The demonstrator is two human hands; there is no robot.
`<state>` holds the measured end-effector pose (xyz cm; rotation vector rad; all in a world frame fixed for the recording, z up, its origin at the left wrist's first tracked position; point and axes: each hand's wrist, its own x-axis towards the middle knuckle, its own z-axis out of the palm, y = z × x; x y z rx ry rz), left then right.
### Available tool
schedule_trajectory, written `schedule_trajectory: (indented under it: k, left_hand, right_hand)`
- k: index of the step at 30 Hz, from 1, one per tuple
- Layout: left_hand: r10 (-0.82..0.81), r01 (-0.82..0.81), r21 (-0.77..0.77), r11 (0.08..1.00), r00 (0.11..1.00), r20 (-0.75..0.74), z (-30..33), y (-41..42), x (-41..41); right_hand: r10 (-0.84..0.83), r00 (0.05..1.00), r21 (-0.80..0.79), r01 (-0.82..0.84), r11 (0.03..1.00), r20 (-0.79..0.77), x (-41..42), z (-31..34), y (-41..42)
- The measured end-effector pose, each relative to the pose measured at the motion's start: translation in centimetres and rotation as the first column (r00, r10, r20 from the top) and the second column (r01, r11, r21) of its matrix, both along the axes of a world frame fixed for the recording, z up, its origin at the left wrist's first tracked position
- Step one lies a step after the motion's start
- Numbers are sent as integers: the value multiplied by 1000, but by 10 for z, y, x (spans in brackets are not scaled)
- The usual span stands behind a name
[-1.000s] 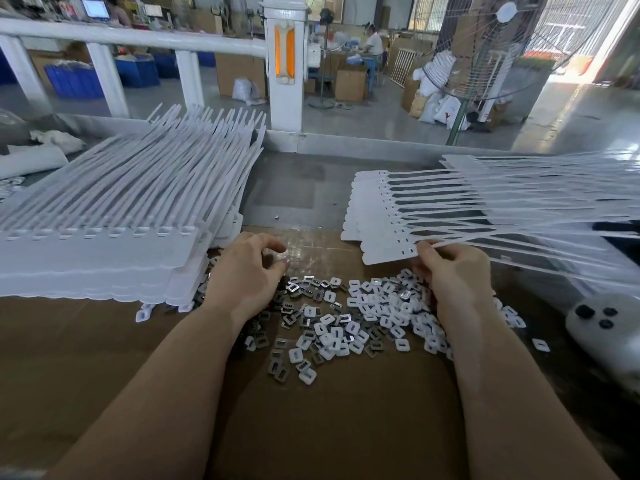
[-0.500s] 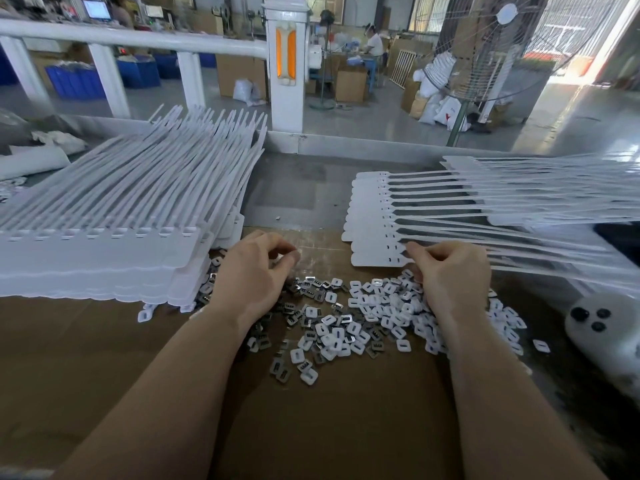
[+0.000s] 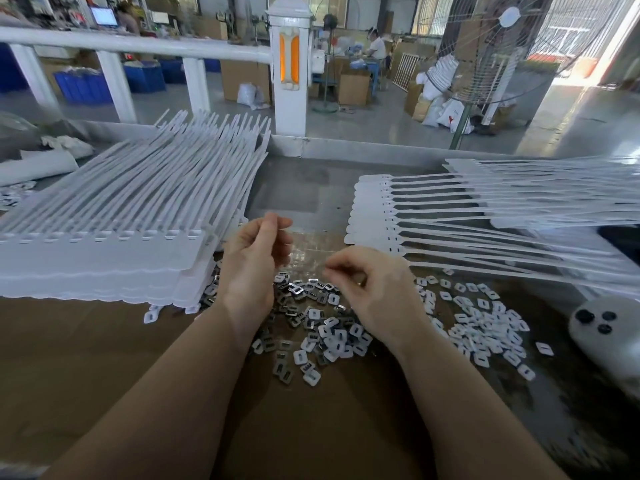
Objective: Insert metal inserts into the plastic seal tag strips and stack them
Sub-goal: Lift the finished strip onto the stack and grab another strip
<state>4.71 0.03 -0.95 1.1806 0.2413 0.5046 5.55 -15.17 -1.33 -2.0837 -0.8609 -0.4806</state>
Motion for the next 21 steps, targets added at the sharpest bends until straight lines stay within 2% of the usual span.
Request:
schedule_trajectory:
  k: [3,7,9,12,17,21]
  left_hand:
    - [-14,8,-154,988,999,-36,3,-8,2]
    - [-21,-7,-353,936,997,-76,10,-19,6]
    - [-45,-7,-420,907,993,-113,13,-23,6]
    - [-108,23,-507,862,984,-140,18,-24,5]
    - [-242,142,-524,840,962,-128,22,-31,2]
    - [-254,197,-298,934,952,-169,16,-29,-2]
  right_hand:
    - [124,990,-47,-127,991,-64,-5,0,6]
    - [247,958,0,-249,968,-144,-9,2,9]
    - [257,952,3,-260,966,-167,-11,1,11]
    - [189,964,-43,-200,979,-185,-8,-2,9]
    - [47,993,-66,-54,996,-112,-5,-5,6]
    - [-15,998,-169,4,986,-60,-5,-6,5]
